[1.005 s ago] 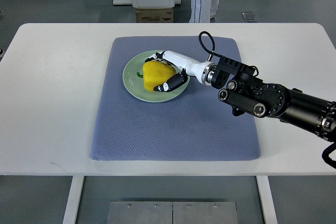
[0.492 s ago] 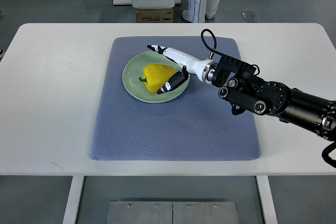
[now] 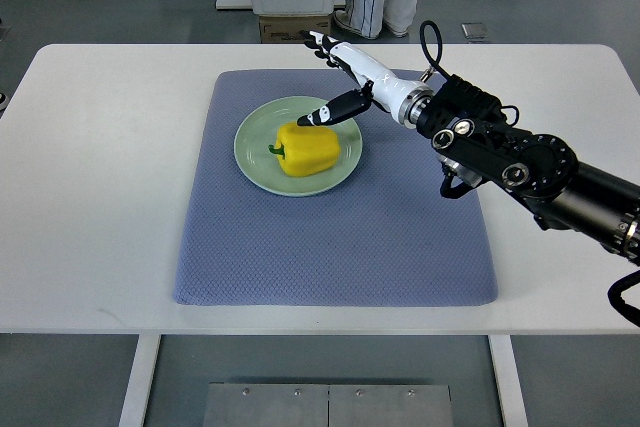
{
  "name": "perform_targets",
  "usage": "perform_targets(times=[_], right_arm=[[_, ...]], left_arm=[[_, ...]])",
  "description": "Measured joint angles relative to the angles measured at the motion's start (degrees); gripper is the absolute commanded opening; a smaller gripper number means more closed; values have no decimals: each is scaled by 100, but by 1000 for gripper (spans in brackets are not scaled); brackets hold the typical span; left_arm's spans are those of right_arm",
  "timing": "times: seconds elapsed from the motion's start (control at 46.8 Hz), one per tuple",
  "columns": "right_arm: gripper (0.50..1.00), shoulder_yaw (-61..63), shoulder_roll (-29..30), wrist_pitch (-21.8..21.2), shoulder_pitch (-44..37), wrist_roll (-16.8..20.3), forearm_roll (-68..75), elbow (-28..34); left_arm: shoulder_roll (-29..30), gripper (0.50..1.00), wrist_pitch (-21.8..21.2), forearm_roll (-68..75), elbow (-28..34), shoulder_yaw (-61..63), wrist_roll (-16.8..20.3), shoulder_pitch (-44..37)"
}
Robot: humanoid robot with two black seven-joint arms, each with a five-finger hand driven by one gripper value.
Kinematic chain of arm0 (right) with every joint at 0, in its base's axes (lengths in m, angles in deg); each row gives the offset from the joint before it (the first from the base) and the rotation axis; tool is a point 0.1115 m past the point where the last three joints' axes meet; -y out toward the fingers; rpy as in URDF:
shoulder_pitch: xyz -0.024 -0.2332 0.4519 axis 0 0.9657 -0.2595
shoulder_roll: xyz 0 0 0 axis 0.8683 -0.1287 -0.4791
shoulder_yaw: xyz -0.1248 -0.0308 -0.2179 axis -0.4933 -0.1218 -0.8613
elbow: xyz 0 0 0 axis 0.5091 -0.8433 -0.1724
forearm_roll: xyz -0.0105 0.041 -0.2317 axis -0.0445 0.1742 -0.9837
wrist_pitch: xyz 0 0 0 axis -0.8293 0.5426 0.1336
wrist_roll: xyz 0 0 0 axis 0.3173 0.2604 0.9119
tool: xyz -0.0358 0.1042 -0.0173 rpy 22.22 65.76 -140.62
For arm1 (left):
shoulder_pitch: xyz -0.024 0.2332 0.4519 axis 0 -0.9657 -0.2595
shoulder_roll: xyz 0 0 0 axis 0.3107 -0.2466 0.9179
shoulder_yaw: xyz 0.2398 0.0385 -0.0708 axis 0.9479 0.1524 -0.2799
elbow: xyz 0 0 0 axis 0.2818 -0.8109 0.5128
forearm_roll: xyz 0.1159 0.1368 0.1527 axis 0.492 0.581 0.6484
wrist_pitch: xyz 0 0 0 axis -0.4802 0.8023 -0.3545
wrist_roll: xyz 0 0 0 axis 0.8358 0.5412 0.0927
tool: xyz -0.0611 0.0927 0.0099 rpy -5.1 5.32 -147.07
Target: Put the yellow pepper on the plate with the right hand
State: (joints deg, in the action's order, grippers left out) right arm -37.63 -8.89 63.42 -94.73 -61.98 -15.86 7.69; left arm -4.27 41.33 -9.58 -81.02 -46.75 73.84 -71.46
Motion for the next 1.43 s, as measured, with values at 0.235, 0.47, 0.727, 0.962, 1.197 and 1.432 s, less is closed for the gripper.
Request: perform_targets(times=[0.235, 0.47, 0.727, 0.962, 1.197, 1.432], right_arm=[[995, 1164, -168, 16, 570, 46, 558, -133], [995, 2152, -141, 24, 1054, 45, 619, -511], [998, 2818, -105, 25, 1282, 27, 1284, -742], [1000, 3490, -10, 26, 1487, 23, 1435, -743], [1000, 4196, 197, 26, 1729, -6, 1444, -724], [1000, 4650, 282, 24, 1876, -18, 1444, -724]], left_arm=[[0, 1000, 0, 0, 0, 0, 3, -1], [0, 1000, -1, 1, -2, 0, 4, 0], [0, 1000, -1, 1, -1, 0, 0, 0], [0, 1000, -1, 1, -1, 0, 5, -1], [0, 1000, -1, 1, 2, 0, 5, 0], [0, 1000, -1, 0, 1, 0, 1, 0]])
